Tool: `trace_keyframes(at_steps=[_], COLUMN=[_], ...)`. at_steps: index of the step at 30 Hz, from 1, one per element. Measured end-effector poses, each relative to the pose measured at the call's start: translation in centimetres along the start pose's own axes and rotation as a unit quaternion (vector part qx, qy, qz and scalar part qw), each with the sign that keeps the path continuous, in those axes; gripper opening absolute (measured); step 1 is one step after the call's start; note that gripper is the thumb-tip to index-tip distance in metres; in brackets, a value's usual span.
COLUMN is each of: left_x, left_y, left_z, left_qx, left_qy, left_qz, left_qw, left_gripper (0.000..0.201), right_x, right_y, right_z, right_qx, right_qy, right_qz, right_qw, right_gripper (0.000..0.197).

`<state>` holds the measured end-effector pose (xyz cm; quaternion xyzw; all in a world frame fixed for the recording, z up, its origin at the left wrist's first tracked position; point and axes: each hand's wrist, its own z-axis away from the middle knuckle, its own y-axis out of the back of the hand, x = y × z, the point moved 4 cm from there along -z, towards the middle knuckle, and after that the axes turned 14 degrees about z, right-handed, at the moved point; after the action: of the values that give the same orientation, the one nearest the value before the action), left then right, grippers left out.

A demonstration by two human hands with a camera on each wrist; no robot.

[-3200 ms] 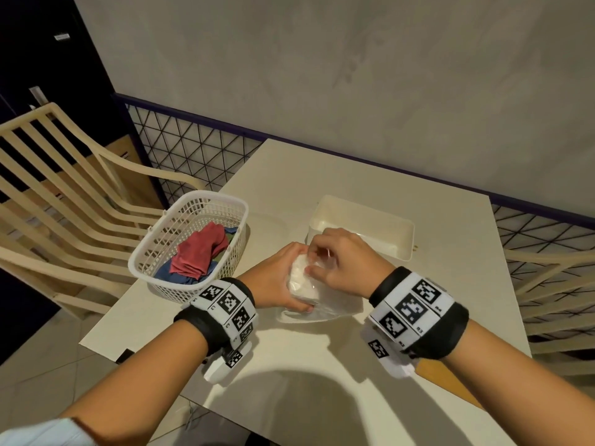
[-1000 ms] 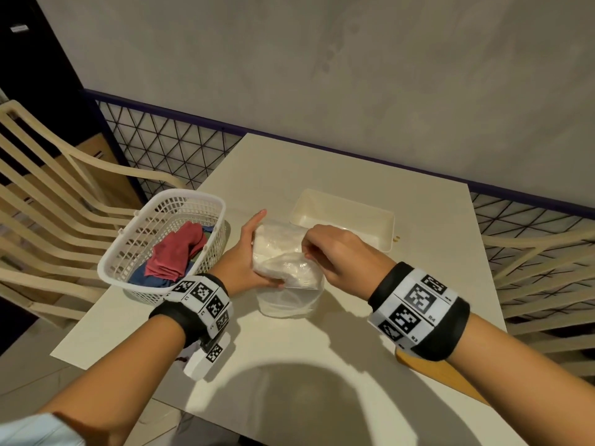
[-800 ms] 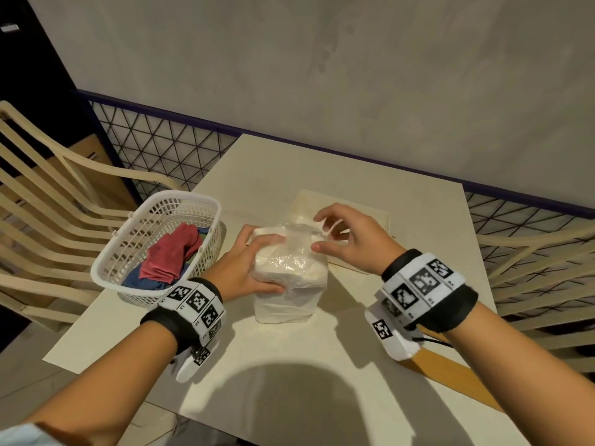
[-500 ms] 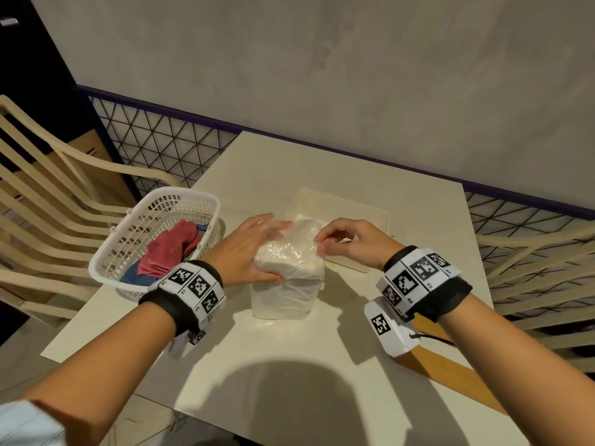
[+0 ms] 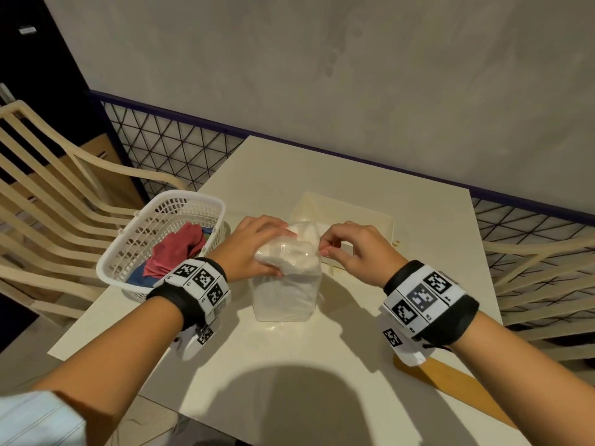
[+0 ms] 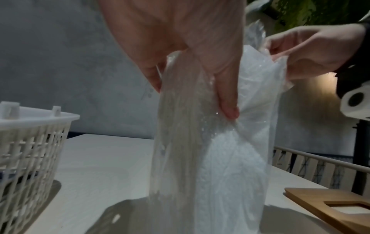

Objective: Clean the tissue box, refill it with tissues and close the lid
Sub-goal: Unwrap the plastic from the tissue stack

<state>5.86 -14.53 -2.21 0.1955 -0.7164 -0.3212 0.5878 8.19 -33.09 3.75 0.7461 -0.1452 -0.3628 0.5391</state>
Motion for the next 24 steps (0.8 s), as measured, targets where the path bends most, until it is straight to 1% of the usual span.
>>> trace_keyframes(at_steps=[3,6,7,10,11,13,16,18,19,20,21,22,24], left_x=[0.2,0.3,0.3,0.5,0.5,0.4,0.1,1.1,1.7,2.4,3.0,3.6,4.5], left_y=[0.1,0.0,-0.1,-0.2,-0.1,0.0,-0.9,-2.1,-2.7,-3.3,-3.8,-4.4,-5.7], left_z=[-0.3,-0.2,-0.1,0.7,1.1,1.9,3.1,3.8,4.1,4.4,4.7,5.0,5.9], left_qx=[0.011,0.002,-0.008,-0.045,-0.047,-0.041,-0.044,-0.049,-0.041,-0.029,-0.011,0.008,0.034], left_qy=[0.022,0.027,0.032,0.043,0.042,0.036,0.036,0.027,0.015,-0.003,-0.033,-0.070,-0.137], left_qz=[-0.017,-0.042,-0.052,-0.078,-0.075,-0.052,0.004,0.023,0.014,-0.016,-0.070,-0.132,-0.221], left_qw=[1.000,0.999,0.998,0.995,0.995,0.997,0.998,0.998,0.999,0.999,0.997,0.989,0.965], left_gripper=[0.073,0.079,0.085,0.112,0.115,0.110,0.092,0.083,0.081,0.077,0.072,0.068,0.064], right_x=[-0.8,-1.0,-1.0,-1.1,-1.1,-1.0,-0.5,0.5,1.0,1.7,2.2,2.7,3.7], right_y=[0.9,1.1,0.9,-0.1,-0.6,-1.9,-4.3,-5.8,-6.5,-7.2,-7.7,-8.1,-9.5], right_z=[0.3,1.3,2.0,4.4,5.1,6.4,8.1,8.9,9.1,9.4,9.7,10.0,10.6], right_qx=[0.011,0.022,0.029,0.048,0.049,0.052,0.057,0.058,0.056,0.052,0.041,0.012,-0.063], right_qy=[0.028,0.040,0.047,0.058,0.061,0.070,0.066,0.030,-0.005,-0.052,-0.104,-0.159,-0.257], right_qz=[0.051,0.118,0.129,0.129,0.128,0.138,0.141,0.102,0.065,0.017,-0.039,-0.094,-0.180], right_qw=[0.998,0.992,0.990,0.989,0.989,0.987,0.986,0.993,0.996,0.997,0.993,0.983,0.948], right_gripper=[0.007,0.009,0.010,0.018,0.021,0.021,0.020,0.021,0.021,0.019,0.016,0.014,0.015])
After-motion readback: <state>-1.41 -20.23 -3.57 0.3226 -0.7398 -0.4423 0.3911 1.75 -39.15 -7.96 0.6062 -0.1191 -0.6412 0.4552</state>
